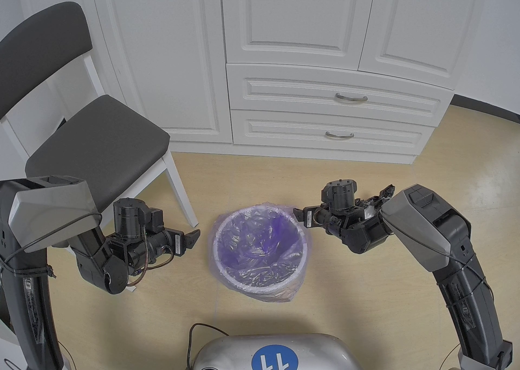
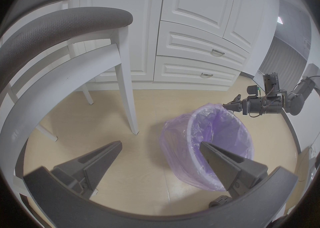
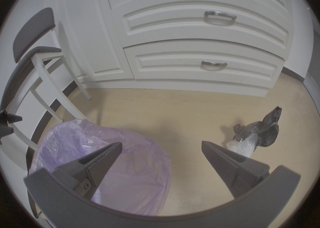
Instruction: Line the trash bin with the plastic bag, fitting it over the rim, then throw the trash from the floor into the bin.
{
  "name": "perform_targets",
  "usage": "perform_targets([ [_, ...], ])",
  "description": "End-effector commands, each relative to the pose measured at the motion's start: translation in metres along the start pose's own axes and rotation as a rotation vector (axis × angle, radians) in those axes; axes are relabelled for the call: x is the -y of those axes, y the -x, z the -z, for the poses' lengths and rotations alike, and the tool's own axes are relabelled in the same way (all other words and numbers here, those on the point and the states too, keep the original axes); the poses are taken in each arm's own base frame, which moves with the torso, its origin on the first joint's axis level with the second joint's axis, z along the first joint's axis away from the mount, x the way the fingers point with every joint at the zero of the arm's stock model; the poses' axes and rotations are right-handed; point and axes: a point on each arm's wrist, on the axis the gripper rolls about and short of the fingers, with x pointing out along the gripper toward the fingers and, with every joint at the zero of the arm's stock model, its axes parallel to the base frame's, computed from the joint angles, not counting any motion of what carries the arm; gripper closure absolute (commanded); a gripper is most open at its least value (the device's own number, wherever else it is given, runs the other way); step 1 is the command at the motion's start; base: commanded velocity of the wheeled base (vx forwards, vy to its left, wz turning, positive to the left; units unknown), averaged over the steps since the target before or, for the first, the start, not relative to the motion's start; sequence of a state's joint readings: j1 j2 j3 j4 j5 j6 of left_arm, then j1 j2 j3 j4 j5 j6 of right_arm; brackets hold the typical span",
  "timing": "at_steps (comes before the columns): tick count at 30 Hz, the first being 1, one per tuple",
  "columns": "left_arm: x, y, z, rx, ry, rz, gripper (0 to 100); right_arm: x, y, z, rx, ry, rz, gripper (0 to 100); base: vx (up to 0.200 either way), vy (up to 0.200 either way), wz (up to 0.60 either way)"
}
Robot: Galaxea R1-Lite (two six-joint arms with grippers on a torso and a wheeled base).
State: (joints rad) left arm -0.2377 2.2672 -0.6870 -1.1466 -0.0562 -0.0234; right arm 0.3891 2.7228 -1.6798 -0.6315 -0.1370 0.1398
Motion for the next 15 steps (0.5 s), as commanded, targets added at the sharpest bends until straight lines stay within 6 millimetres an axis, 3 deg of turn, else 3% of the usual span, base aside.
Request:
perform_targets([
  [1,0.0,0.0,0.0,-0.001,0.0,0.001,0,0.002,-0.004,0.001,-0.007,-0.017,0.003,0,0.0,0.0,0.0],
  [9,0.001,0.0,0.0,0.001,-0.001,0.002,0,0.001,-0.005,0.007,-0.051,-0.053,-0.035,0,0.0,0.0,0.0],
  [12,0.001,0.0,0.0,0.001,-0.001,0.001,0,0.004,-0.004,-0.001,-0.03,-0.06,-0.033,0,0.0,0.0,0.0],
  [15,0.0,0.0,-0.001,0.013,0.0,-0.001,0,0.004,0.01,-0.021,-0.003,-0.063,-0.026,0,0.0,0.0,0.0],
])
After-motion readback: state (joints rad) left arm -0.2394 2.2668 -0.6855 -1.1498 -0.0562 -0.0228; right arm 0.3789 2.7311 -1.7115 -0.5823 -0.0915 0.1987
